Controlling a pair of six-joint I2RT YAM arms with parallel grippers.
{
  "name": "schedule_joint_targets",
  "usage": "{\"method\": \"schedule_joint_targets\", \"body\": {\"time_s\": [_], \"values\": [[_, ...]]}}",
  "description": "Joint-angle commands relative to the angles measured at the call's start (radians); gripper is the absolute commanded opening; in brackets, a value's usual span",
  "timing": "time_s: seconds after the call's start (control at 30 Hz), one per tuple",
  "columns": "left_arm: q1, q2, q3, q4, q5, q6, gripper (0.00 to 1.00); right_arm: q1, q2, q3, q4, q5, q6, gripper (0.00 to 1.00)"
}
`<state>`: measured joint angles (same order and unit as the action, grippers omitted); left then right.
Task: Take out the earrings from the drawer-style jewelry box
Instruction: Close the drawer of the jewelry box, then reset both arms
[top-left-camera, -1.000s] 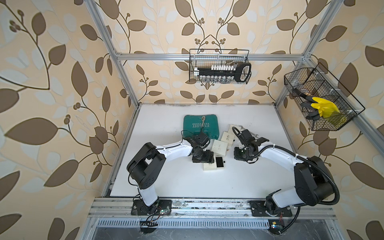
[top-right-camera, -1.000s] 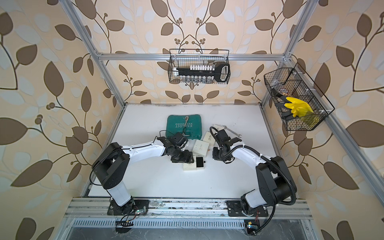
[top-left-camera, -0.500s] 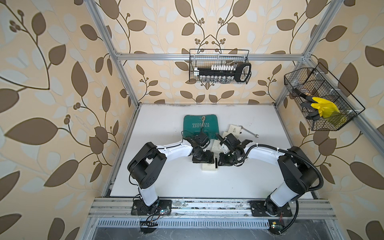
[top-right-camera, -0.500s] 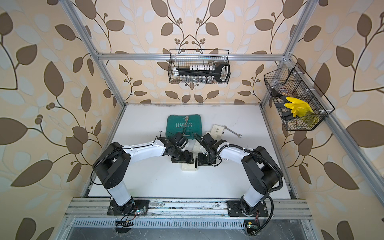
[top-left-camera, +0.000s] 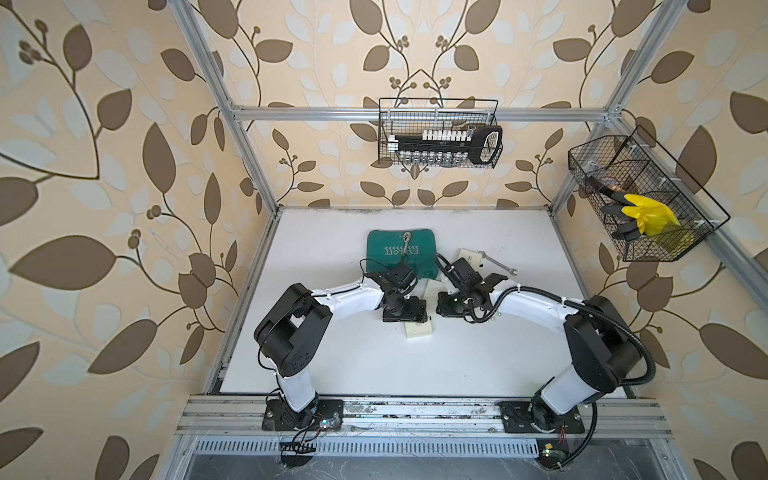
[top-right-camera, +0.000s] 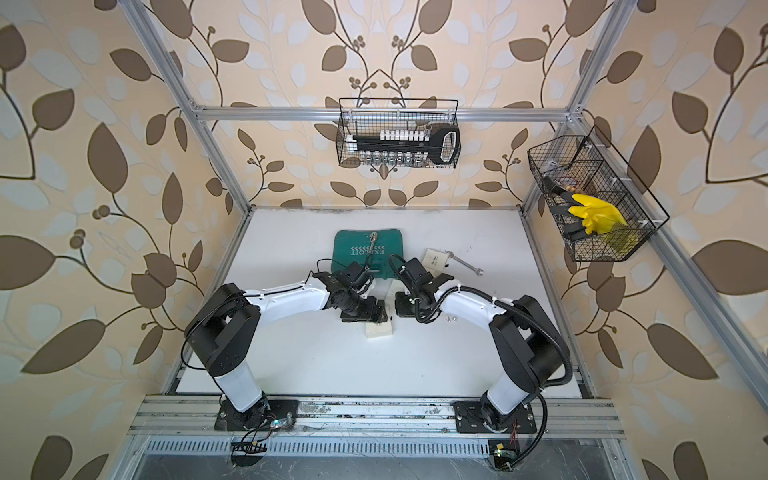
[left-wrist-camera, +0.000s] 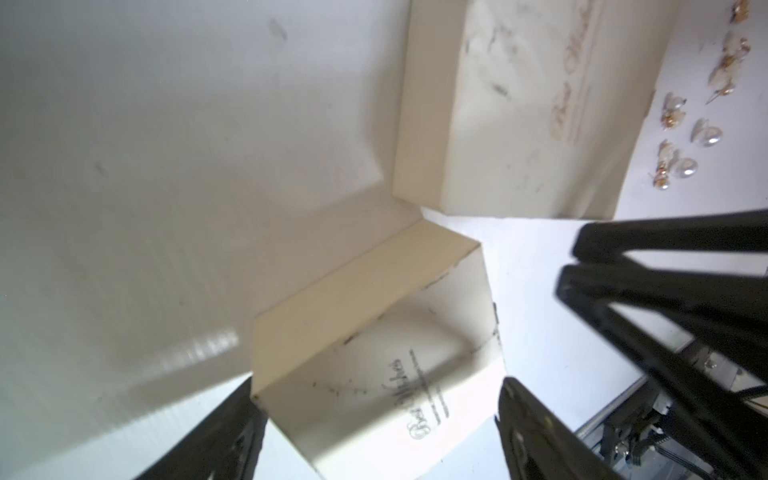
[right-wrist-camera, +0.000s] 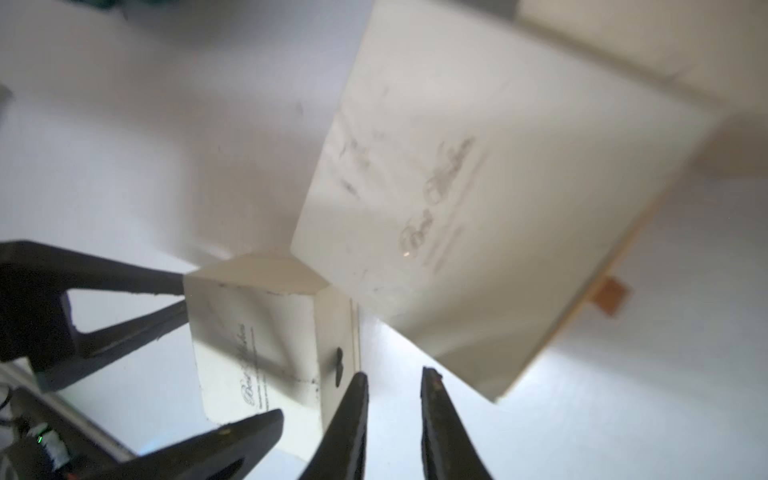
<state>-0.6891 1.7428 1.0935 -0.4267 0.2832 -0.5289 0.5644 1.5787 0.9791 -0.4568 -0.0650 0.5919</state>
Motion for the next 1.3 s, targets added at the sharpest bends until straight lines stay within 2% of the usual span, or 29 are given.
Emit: {"method": "schedule_joint_targets", "body": {"time_s": [0.0,0.07,0.17,0.2,0.3,0.33,0.37,0.4,0.43,0.47,0.57,0.6,0.67,0.77,0.83,0.93,1.0,1.03,1.17,1.23,1.27], "values": [[0.03,-0.013,0.052,-0.007,-0.083,-0.011,0.88,-0.076,-0.098,0.029,-0.067,0.237,0.042,0.26],[0.05,-0.045,0.042,0.004,-0.123,-0.021,0.9,-0.14,-0.154,0.013,-0.077,0.304,0.05,0.27],[0.07,-0.138,0.002,0.004,-0.242,-0.01,0.99,-0.254,-0.216,-0.013,-0.078,0.345,0.06,0.3],[0.081,-0.175,-0.019,0.009,-0.278,-0.003,0.99,-0.288,-0.229,-0.022,-0.073,0.351,0.06,0.31],[0.142,-0.324,-0.09,-0.006,-0.445,0.005,0.99,-0.366,-0.256,-0.046,-0.017,0.385,0.036,0.4],[0.174,-0.38,-0.116,-0.012,-0.52,0.007,0.99,-0.37,-0.265,-0.059,0.021,0.44,0.016,0.41],[0.211,-0.428,-0.144,-0.016,-0.606,-0.005,0.99,-0.366,-0.275,-0.084,0.087,0.497,-0.023,0.48],[0.246,-0.467,-0.171,-0.007,-0.676,-0.007,0.99,-0.364,-0.285,-0.112,0.16,0.537,-0.067,0.88],[0.287,-0.508,-0.213,0.031,-0.747,0.009,0.99,-0.361,-0.292,-0.153,0.25,0.564,-0.142,1.0],[0.319,-0.538,-0.258,0.083,-0.823,0.041,0.99,-0.362,-0.286,-0.186,0.322,0.571,-0.223,1.0],[0.381,-0.558,-0.352,0.191,-1.104,0.099,0.99,-0.373,-0.212,-0.196,0.384,0.613,-0.365,1.0],[0.413,-0.551,-0.365,0.209,-1.116,0.115,0.99,-0.375,-0.185,-0.204,0.418,0.641,-0.385,1.0],[0.488,-0.512,-0.389,0.261,-1.053,0.158,0.99,-0.379,-0.146,-0.252,0.541,0.651,-0.442,1.0],[0.542,-0.406,-0.38,0.276,-1.038,0.16,0.99,-0.387,-0.112,-0.328,0.713,0.549,-0.509,1.0],[0.561,-0.344,-0.365,0.28,-1.025,0.156,0.99,-0.388,-0.08,-0.38,0.829,0.506,-0.549,1.0],[0.58,-0.264,-0.37,0.359,-0.975,0.168,0.99,-0.393,-0.092,-0.403,0.883,0.457,-0.604,1.0],[0.585,-0.228,-0.372,0.401,-0.95,0.165,0.99,-0.404,-0.091,-0.475,1.032,0.42,-0.633,1.0],[0.585,-0.209,-0.369,0.407,-0.945,0.153,0.99,-0.412,-0.083,-0.515,1.128,0.414,-0.633,1.0],[0.585,-0.172,-0.338,0.421,-0.921,0.175,0.99,-0.519,-0.101,-0.575,1.19,0.282,-0.547,1.0],[0.586,-0.162,-0.336,0.45,-0.915,0.211,0.99,-0.521,-0.06,-0.619,1.32,0.27,-0.563,1.0],[0.586,-0.154,-0.335,0.475,-0.902,0.245,0.99,-0.52,-0.075,-0.603,1.259,0.269,-0.554,1.0]]}}
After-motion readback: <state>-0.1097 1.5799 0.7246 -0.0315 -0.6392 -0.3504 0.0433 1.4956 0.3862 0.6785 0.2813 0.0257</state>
